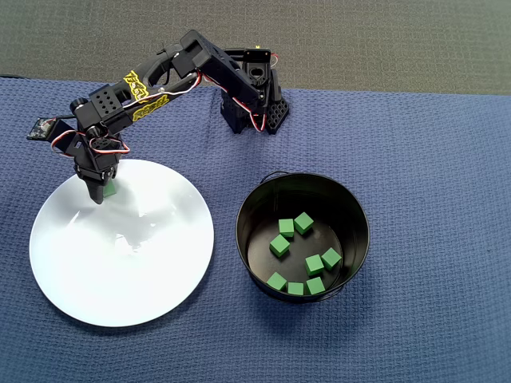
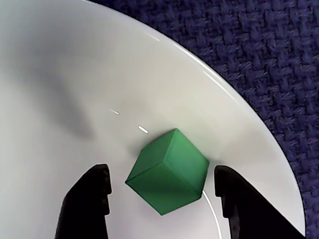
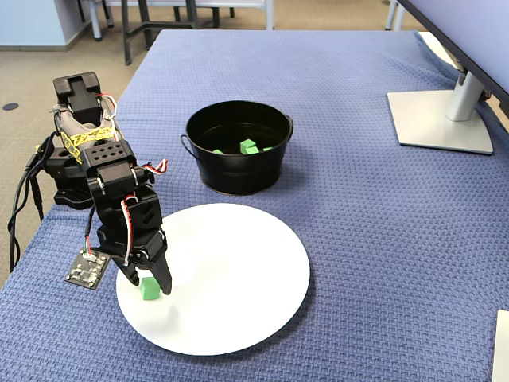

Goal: Pick up the green cubes from the white plate and place them in the black recipient

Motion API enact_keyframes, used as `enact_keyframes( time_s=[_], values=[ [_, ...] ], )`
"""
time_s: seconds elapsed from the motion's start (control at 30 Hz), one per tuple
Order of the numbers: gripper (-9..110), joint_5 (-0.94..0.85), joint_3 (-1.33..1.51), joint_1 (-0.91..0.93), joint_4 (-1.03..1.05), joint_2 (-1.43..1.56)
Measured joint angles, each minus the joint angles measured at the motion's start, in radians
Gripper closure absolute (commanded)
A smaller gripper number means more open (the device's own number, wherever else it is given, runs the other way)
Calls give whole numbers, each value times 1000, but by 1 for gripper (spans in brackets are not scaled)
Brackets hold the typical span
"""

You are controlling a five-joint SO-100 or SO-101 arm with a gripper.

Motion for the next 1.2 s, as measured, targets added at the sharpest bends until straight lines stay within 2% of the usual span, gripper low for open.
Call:
enact_keyframes(
  time_s=[0.17,0.63,1.2],
  values=[
    [81,-57,0,0,-5,-8],
    [78,-486,58,-18,-57,-5],
    [83,-566,98,-21,-15,41]
  ],
)
